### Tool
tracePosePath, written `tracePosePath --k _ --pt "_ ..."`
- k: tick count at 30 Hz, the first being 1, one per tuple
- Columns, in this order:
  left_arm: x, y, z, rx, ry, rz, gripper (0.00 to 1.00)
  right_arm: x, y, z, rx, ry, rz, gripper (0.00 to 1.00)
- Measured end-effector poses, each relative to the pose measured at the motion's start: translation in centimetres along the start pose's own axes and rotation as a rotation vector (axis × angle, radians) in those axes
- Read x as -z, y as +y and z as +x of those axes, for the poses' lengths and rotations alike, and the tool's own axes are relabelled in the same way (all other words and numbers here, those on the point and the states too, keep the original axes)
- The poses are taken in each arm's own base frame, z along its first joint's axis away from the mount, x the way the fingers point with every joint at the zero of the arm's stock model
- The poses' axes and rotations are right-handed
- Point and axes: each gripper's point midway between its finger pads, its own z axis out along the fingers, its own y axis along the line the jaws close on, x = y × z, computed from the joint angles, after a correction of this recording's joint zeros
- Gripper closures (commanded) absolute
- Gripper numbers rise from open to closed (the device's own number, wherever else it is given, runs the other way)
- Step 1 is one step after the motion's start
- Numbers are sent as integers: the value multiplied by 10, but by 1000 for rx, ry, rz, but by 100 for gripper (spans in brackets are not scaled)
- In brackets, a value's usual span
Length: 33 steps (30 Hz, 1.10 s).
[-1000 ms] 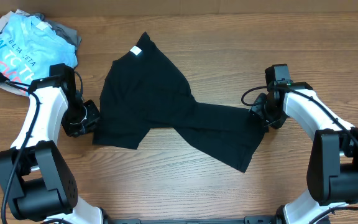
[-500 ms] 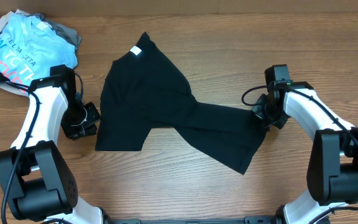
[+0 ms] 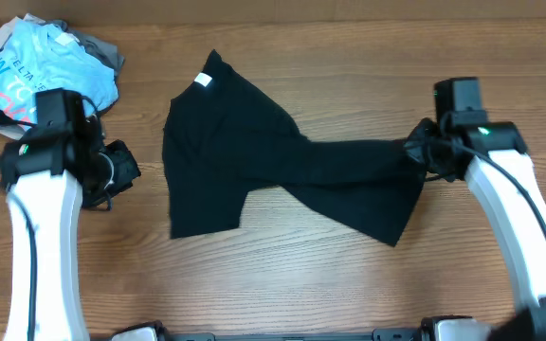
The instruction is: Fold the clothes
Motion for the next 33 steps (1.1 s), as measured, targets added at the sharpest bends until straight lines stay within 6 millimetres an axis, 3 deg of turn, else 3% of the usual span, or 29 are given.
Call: tracePosePath --k 3,4,6,7,10,15,19,22,26,33 --pt "32 -6 1 -15 -101 48 94 35 2 -6 -5 -78 -65 96" --pt "40 -7 3 -20 -127 61 86 44 3 -7 -7 -98 -82 96" --pt "52 -8 6 -30 -162 79 55 60 3 -9 -10 -135 -113 96" --pt "56 -9 9 -30 -169 87 45 66 3 -9 -10 -147 -124 96" --pt "56 -12 19 -29 -128 107 31 73 1 -8 -12 -161 -135 96" --pt "30 -22 36 -42 43 116 28 68 1 -7 -10 -144 -121 96" --pt "2 -44 53 -124 188 107 18 60 1 -6 -9 -124 -105 96" --pt "-20 -59 72 -199 292 71 22 53 1 -5 -7 -108 -91 96" --pt "-44 -52 88 -222 391 -86 17 48 0 -5 -6 -96 -81 94" --pt "-77 -40 80 -194 411 -206 17 44 2 -6 -5 -93 -78 94"
